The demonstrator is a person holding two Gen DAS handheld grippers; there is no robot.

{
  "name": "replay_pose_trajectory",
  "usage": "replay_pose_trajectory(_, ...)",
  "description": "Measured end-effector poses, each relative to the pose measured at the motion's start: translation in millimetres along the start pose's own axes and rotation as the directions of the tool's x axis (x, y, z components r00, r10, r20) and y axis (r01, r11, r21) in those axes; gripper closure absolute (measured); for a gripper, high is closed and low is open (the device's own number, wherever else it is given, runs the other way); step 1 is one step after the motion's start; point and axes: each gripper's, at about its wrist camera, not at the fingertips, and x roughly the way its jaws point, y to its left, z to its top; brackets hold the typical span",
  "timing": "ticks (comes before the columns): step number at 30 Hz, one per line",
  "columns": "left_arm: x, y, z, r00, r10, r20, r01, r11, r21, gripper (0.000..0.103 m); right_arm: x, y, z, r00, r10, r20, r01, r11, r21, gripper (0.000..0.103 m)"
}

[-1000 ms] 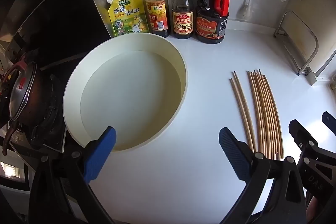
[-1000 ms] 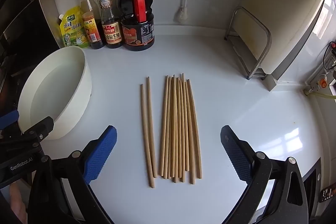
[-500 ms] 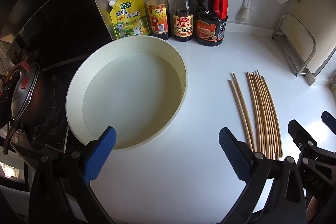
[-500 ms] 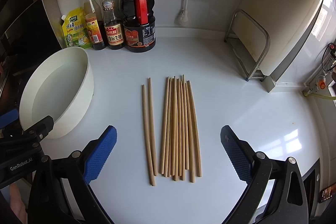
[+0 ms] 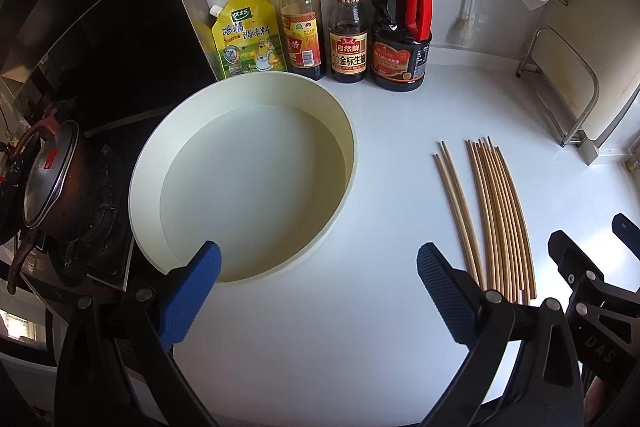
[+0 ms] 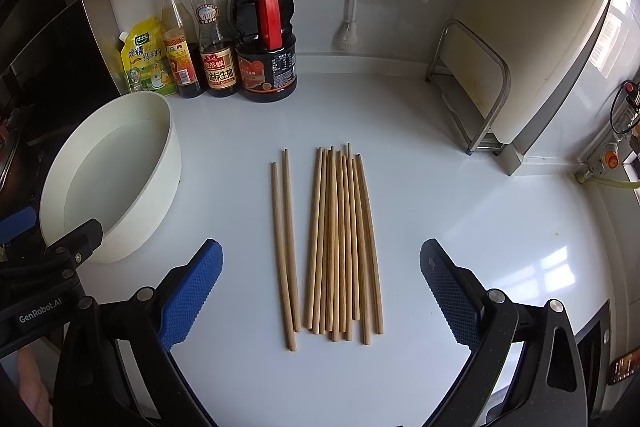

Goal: Organize utensils

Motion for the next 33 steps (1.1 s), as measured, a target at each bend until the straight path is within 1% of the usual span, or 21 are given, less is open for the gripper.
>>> replay_pose_trajectory(33, -1.0, 3.2, -5.7, 1.0, -0.002, 0.002, 0.002, 1.0, 0.001, 0.006, -2.4, 0.0, -3.8, 1.0, 0.002, 0.006, -0.002, 1.0, 0.003, 0.008)
